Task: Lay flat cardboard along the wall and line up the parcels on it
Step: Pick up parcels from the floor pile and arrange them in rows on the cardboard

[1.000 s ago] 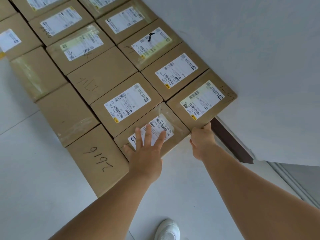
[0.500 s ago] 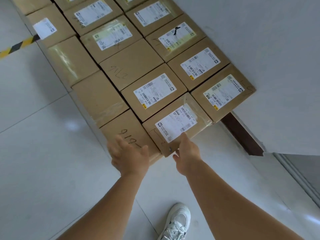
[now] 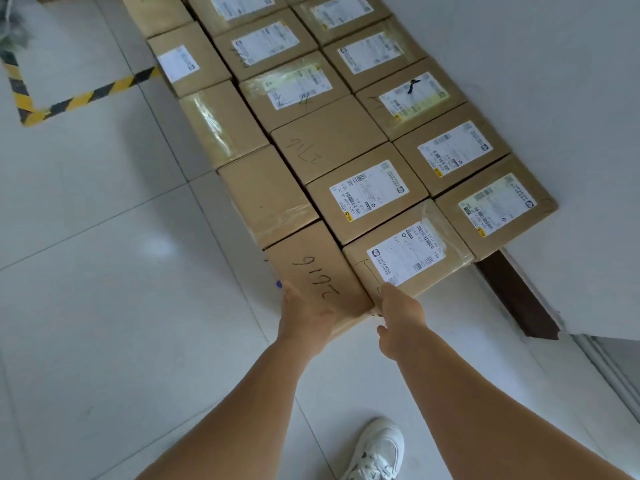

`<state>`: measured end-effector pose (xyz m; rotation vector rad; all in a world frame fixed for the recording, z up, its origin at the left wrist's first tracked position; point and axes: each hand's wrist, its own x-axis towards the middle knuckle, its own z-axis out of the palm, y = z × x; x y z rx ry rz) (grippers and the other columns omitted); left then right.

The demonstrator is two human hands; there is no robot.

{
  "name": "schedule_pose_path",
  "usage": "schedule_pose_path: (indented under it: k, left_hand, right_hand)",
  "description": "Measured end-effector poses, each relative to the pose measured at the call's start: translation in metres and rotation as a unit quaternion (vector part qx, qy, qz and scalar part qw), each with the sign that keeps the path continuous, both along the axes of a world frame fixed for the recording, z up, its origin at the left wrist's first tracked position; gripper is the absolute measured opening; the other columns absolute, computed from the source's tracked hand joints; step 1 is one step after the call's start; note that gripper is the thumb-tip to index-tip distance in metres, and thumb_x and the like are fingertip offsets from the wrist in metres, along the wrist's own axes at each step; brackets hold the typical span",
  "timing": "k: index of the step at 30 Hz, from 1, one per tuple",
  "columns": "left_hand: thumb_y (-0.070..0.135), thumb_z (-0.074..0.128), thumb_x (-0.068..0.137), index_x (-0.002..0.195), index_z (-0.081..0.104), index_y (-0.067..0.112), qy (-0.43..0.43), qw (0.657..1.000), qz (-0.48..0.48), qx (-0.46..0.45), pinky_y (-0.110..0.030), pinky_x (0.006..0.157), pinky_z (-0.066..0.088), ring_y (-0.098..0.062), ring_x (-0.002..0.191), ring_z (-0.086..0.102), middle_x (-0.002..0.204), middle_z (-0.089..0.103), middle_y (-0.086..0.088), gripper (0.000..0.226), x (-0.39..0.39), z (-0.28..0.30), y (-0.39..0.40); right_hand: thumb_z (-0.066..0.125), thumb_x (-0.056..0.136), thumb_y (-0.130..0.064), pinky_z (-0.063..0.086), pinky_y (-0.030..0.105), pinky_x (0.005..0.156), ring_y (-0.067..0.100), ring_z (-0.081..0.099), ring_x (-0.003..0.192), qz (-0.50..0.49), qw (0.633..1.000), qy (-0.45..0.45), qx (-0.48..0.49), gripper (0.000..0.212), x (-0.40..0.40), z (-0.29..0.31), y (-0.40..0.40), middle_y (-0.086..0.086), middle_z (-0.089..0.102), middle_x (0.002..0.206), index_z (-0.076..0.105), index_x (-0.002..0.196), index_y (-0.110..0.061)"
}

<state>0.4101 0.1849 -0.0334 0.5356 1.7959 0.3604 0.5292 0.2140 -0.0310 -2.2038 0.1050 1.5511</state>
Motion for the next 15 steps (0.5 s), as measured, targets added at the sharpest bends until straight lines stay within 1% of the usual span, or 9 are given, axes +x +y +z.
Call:
schedule_pose_path:
  k: [2,3,4,5,7,8,10,13,15]
  left_hand:
    - [0.006,0.056,0.089,0.150,0.012,0.017,0.010,0.999,0.011,0.031,-0.019,0.086,0.033,-0.014,0.113,0.044,0.141,0.034,0.006,0.076,-0.006,0.009,-0.002]
    - [0.010,0.057,0.087,0.149,0.014,0.019,0.023,0.999,0.008,0.044,-0.021,0.088,0.035,-0.017,0.119,0.044,0.143,0.032,0.005,0.076,-0.010,0.019,-0.001]
    - [0.015,0.059,0.084,0.148,0.016,0.023,0.027,0.998,0.007,0.061,-0.024,0.092,0.040,-0.019,0.124,0.044,0.145,0.032,0.004,0.078,-0.016,0.028,0.000]
    - [0.020,0.059,0.081,0.148,0.019,0.028,0.027,0.997,0.006,0.076,-0.031,0.096,0.044,-0.021,0.126,0.046,0.147,0.034,0.003,0.079,-0.022,0.037,0.003]
    - [0.022,0.059,0.083,0.150,0.016,0.030,0.032,0.994,0.014,0.104,-0.037,0.102,0.044,-0.022,0.129,0.044,0.149,0.033,0.000,0.079,-0.040,0.066,0.010]
    - [0.021,0.057,0.088,0.152,0.012,0.027,0.043,0.993,0.010,0.111,-0.034,0.105,0.039,-0.022,0.133,0.039,0.152,0.028,0.001,0.078,-0.050,0.079,0.012]
    - [0.024,0.052,0.095,0.153,0.007,0.025,0.061,0.990,-0.003,0.128,-0.031,0.106,0.032,-0.020,0.140,0.030,0.157,0.020,0.001,0.074,-0.071,0.106,0.018]
    - [0.030,0.048,0.098,0.153,0.007,0.025,0.059,0.985,-0.009,0.164,-0.032,0.110,0.027,-0.019,0.143,0.024,0.158,0.019,0.001,0.069,-0.107,0.145,0.025]
    - [0.032,0.046,0.099,0.153,0.008,0.026,0.057,0.983,-0.013,0.177,-0.033,0.111,0.027,-0.020,0.143,0.025,0.158,0.020,0.001,0.066,-0.131,0.176,0.028]
  right_hand:
    - [0.045,0.091,-0.021,0.039,0.028,0.060,0.022,0.052,0.074,0.008,0.999,-0.039,0.008,0.019,-0.008,0.009,-0.003,0.002,0.039,0.073,0.047,0.107,-0.010]
    - [0.045,0.090,-0.022,0.031,0.027,0.054,0.019,0.041,0.063,0.011,0.998,-0.056,0.021,0.024,-0.015,0.014,-0.004,0.002,0.039,0.074,0.048,0.110,-0.009]
    - [0.045,0.089,-0.023,0.031,0.027,0.052,0.018,0.038,0.063,0.017,0.997,-0.069,0.041,0.031,-0.023,0.022,-0.003,0.002,0.046,0.082,0.049,0.117,-0.010]
    - [0.045,0.089,-0.024,0.035,0.028,0.054,0.019,0.043,0.070,0.025,0.995,-0.070,0.059,0.039,-0.030,0.028,-0.001,0.002,0.054,0.097,0.047,0.126,-0.013]
    - [0.046,0.093,-0.029,0.046,0.036,0.075,0.026,0.051,0.100,0.065,0.990,-0.082,0.091,0.051,-0.049,0.051,0.002,0.005,0.051,0.131,0.035,0.142,-0.017]
    - [0.046,0.095,-0.030,0.045,0.039,0.085,0.029,0.050,0.110,0.091,0.987,-0.082,0.108,0.054,-0.060,0.066,0.003,0.007,0.048,0.136,0.032,0.144,-0.014]
    - [0.045,0.097,-0.032,0.041,0.039,0.088,0.029,0.050,0.111,0.135,0.977,-0.080,0.147,0.052,-0.084,0.097,0.007,0.008,0.050,0.127,0.031,0.143,-0.014]
    - [0.038,0.099,-0.037,0.032,0.042,0.106,0.026,0.036,0.136,0.161,0.972,-0.063,0.160,0.058,-0.124,0.149,0.011,-0.003,0.034,0.151,0.017,0.152,-0.028]
    - [0.036,0.100,-0.040,0.033,0.040,0.105,0.026,0.029,0.141,0.181,0.966,-0.066,0.174,0.061,-0.151,0.184,0.012,-0.004,0.025,0.157,0.012,0.154,-0.027]
